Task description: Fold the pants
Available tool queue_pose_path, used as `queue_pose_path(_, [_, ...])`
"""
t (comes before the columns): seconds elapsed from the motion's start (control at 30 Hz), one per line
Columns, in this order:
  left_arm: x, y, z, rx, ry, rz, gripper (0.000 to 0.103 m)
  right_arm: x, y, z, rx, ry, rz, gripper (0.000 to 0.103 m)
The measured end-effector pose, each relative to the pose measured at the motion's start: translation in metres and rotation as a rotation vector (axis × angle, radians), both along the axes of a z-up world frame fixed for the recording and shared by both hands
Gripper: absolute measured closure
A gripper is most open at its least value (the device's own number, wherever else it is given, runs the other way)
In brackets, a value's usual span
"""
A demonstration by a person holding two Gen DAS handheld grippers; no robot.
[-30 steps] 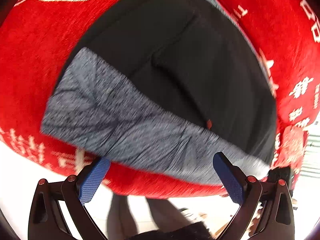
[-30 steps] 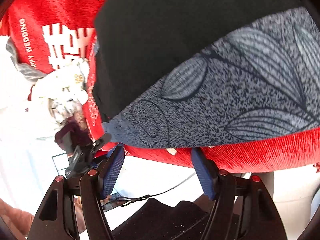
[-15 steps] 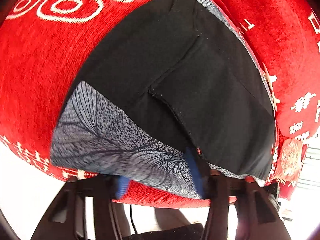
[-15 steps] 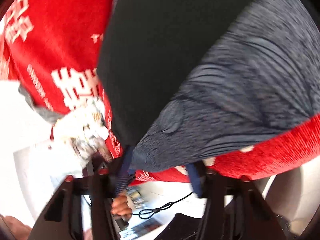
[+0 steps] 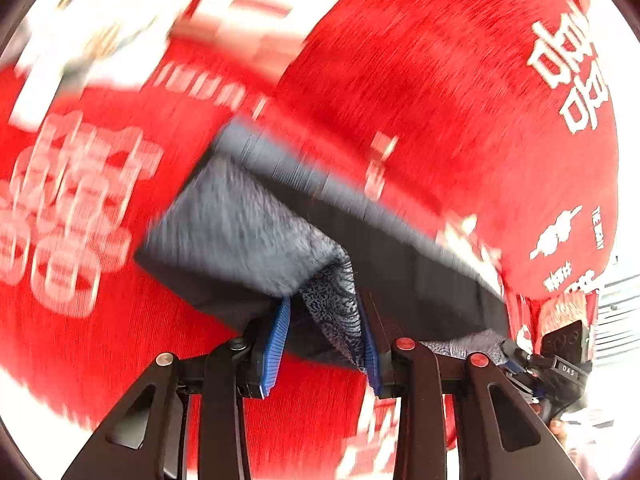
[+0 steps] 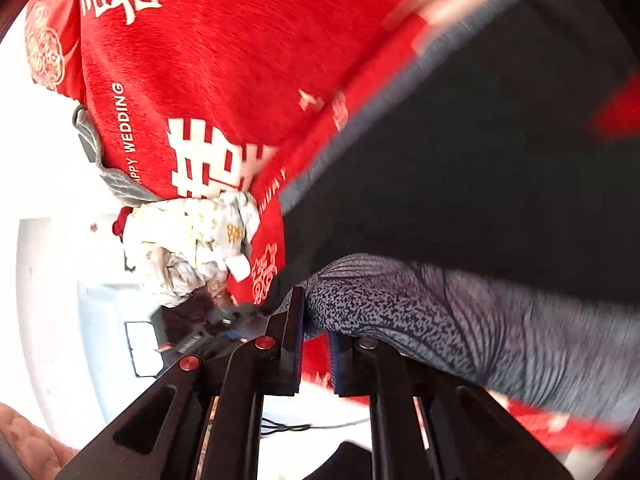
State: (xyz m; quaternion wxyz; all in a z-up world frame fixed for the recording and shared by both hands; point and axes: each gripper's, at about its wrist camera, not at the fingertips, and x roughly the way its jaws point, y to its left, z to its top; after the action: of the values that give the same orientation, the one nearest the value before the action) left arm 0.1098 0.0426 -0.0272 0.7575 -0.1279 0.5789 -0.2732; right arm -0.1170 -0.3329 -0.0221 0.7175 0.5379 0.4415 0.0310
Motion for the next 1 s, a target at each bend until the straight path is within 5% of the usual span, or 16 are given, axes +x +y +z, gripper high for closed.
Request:
queue_pose_path(0.13, [0.054, -0.038, -0.011, 0.127, -0.127, 0.043, 0.03, 0.062, -0.029, -0.01, -0.102, 0.026, 0.063, 0.09])
queue_pose_path(0.27, [0.092, -0.059, -0.047, 0.243, -0.135, 0.103, 0.026, 0.108, -0.048, -0.051, -0.177, 0.07, 0.075, 0.085])
queue_pose_path(0.3, [0.1, -0.059, -0.058, 0.28, -0.125, 0.129, 0.026, 0.117, -0.052, -0.068, -0.178, 0.104, 0.063, 0.071])
queue_pose_path(0.33, [0.102, -0.057, -0.065, 0.302, -0.118, 0.141, 0.026, 0.123, -0.055, -0.085, -0.177, 0.145, 0.054, 0.038])
queue_pose_path(0.37, [0.106, -0.054, -0.074, 0.34, -0.099, 0.161, 0.026, 0.128, -0.057, -0.101, -0.182, 0.187, 0.043, 0.021])
queue_pose_path(0.43, [0.108, -0.05, -0.081, 0.384, -0.067, 0.17, 0.026, 0.129, -0.059, -0.105, -0.176, 0.138, 0.016, 0.011])
queue_pose_path(0.6, [0.075, -0.058, -0.056, 0.404, -0.076, 0.01, 0.026, 0.12, -0.06, -0.074, -0.189, 0.134, 0.063, 0.01])
queue_pose_path(0.77, [-0.001, -0.122, -0.034, 0.312, -0.062, -0.309, 0.026, 0.027, -0.089, -0.019, -0.217, 0.148, -0.026, 0.01])
queue_pose_path(1.0, [-0.126, -0.265, -0.045, 0.131, 0.094, -0.67, 0.026, -0.185, -0.138, -0.012, -0.186, 0.33, -0.315, 0.011])
